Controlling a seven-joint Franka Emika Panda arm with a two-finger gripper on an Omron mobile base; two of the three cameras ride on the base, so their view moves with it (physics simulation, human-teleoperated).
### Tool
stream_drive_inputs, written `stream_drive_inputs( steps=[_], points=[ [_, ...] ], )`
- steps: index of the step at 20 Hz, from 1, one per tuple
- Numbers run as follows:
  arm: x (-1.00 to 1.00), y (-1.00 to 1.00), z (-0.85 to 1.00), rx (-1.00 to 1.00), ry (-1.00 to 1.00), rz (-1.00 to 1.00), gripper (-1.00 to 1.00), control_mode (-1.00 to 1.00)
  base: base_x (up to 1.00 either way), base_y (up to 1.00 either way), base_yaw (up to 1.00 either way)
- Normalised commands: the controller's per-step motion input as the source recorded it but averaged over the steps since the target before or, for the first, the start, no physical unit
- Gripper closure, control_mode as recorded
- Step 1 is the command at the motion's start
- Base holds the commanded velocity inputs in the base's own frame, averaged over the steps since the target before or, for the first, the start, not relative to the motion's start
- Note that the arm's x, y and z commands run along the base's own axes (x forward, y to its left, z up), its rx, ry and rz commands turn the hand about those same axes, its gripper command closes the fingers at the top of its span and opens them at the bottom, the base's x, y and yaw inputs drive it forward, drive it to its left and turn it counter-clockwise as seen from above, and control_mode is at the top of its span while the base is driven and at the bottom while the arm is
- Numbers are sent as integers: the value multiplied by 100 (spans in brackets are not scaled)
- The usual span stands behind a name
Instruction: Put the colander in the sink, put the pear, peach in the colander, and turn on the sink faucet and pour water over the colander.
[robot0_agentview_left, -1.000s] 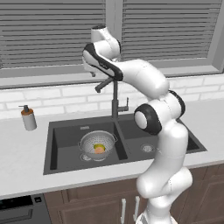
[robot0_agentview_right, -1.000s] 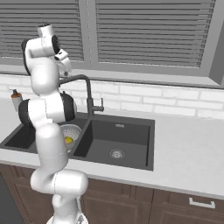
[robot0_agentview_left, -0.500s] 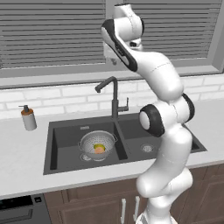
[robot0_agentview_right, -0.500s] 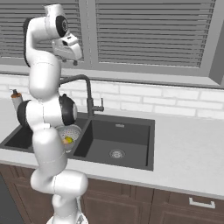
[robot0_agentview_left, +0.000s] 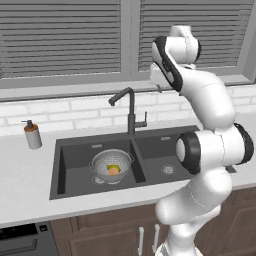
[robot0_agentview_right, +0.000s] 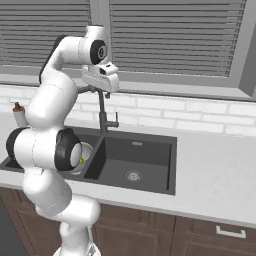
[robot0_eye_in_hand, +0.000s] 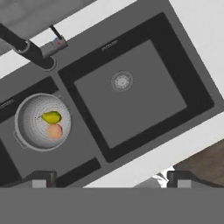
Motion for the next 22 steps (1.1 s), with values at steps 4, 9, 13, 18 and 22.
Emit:
stream_drive_inputs(
  steps=[4, 9, 13, 18, 22],
  points=[
    [-65, -80, -98, 23, -16, 12, -100, -100, 0, 0, 0],
    [7, -10, -31, 11, -10, 10, -100, -100, 0, 0, 0],
    [38, 0, -19, 6, -3, 10, -100, -100, 0, 0, 0],
    [31, 0, -46, 7, -2, 12, -100, -100, 0, 0, 0],
    [17, 4, -50, 12, -12, 17, -100, -100, 0, 0, 0]
  ],
)
